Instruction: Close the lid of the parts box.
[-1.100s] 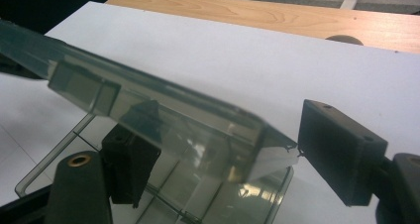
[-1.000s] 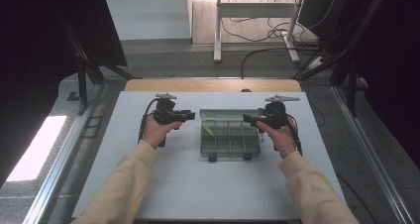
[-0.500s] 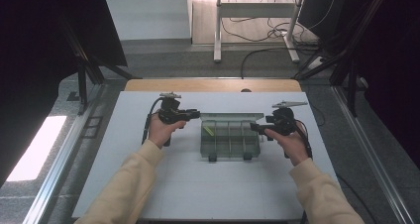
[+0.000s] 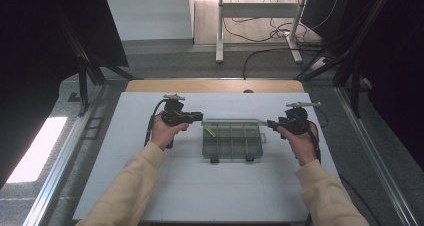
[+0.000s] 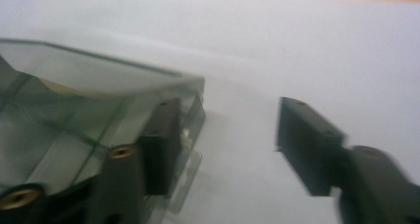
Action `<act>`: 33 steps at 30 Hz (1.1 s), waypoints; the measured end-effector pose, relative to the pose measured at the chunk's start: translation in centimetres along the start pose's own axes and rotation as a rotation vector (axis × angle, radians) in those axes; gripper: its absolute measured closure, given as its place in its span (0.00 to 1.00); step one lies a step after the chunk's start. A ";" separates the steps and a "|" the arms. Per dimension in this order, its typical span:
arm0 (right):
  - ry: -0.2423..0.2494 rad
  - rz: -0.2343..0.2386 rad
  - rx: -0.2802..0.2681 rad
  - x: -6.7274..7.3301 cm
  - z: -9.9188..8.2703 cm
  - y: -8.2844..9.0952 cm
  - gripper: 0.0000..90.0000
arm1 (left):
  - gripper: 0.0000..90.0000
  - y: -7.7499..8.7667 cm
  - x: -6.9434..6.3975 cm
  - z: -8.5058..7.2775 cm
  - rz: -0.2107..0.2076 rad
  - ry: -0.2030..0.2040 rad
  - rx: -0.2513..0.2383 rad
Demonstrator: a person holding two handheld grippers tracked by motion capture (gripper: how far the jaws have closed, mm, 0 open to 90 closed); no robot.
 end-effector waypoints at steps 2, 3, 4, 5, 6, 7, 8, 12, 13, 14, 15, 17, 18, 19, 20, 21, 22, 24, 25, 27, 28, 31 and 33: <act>0.004 0.028 -0.030 0.4 0.4 0.2 0.72 | 0.91 0.0 -0.1 -0.1 -0.005 -0.001 0.007; 0.010 0.040 -0.045 0.7 0.6 0.3 0.76 | 0.91 0.0 -0.1 -0.1 -0.007 -0.007 0.013; 0.016 0.056 -0.057 1.0 0.8 0.4 0.80 | 0.91 -0.1 -0.2 -0.1 -0.009 -0.007 0.014; 0.023 0.069 -0.068 1.3 1.0 0.4 0.84 | 0.92 -0.1 -0.3 -0.1 -0.011 -0.010 0.016; 0.031 0.084 -0.080 1.6 1.1 0.5 0.88 | 0.92 -0.2 -0.4 -0.2 -0.013 -0.013 0.020; 0.041 0.107 -0.092 1.9 1.2 0.6 0.92 | 0.92 -0.2 -0.4 -0.2 -0.013 -0.018 0.025; 0.052 0.130 -0.096 2.2 1.3 0.6 0.95 | 0.92 -0.3 -0.5 -0.3 -0.017 -0.020 0.030; 0.092 0.201 -0.063 3.5 0.9 0.4 1.00 | 0.92 -0.7 -0.8 -0.7 -0.028 -0.023 0.037; 0.098 0.213 -0.054 3.7 0.8 0.3 1.00 | 0.92 -0.7 -0.9 -0.8 -0.031 -0.024 0.040; 0.105 0.221 -0.049 3.9 0.7 0.3 1.00 | 0.92 -0.8 -0.9 -1.0 -0.033 -0.029 0.046; 0.110 0.227 -0.041 4.1 0.6 0.2 1.00 | 0.92 -0.9 -1.0 -1.0 -0.036 -0.026 0.043; 0.121 0.239 -0.028 4.4 0.3 0.0 1.00 | 0.92 -1.0 -1.1 -1.2 -0.040 -0.026 0.045; 0.124 0.241 -0.022 4.5 0.2 -0.1 1.00 | 0.92 -1.1 -1.1 -1.3 -0.042 -0.030 0.051; 0.126 0.245 -0.014 4.7 0.1 -0.2 1.00 | 0.92 -1.1 -1.2 -1.4 -0.041 -0.028 0.051; 0.129 0.247 -0.009 4.8 0.0 -0.3 1.00 | 0.92 -1.2 -1.2 -1.5 -0.039 -0.036 0.058; 0.131 0.248 -0.005 4.8 -0.1 -0.4 1.00 | 0.92 -1.3 -1.3 -1.6 -0.037 -0.035 0.058; 0.131 0.251 0.000 4.9 -0.2 -0.5 1.00 | 0.92 -1.3 -1.3 -1.7 -0.037 -0.034 0.060; 0.131 0.256 0.008 5.0 -0.4 -0.7 1.00 | 0.92 -1.5 -1.4 -2.0 -0.037 -0.034 0.062; 0.133 0.256 0.014 5.1 -0.6 -0.8 1.00 | 0.92 -1.5 -1.4 -2.1 -0.039 -0.034 0.064; 0.135 0.260 0.021 5.2 -0.8 -1.1 1.00 | 0.92 -1.6 -1.4 -2.2 -0.036 -0.038 0.065; 0.135 0.260 0.025 5.2 -1.0 -1.2 1.00 | 0.92 -1.6 -1.5 -2.3 -0.035 -0.041 0.066; 0.131 0.263 0.033 5.3 -1.3 -1.4 1.00 | 0.92 -1.6 -1.6 -2.4 -0.033 -0.046 0.069; 0.132 0.264 0.035 5.4 -1.4 -1.5 1.00 | 0.92 -1.6 -1.7 -2.5 -0.030 -0.051 0.071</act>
Point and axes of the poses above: each handheld gripper's, and its own axes: y roughly backward along the jaws, z roughly out of its top, x roughly to its left, the point moved 3 cm from there along -y, roughly forward along the jaws, and after that the axes turned 9 degrees about -z, right-handed, at the moved point
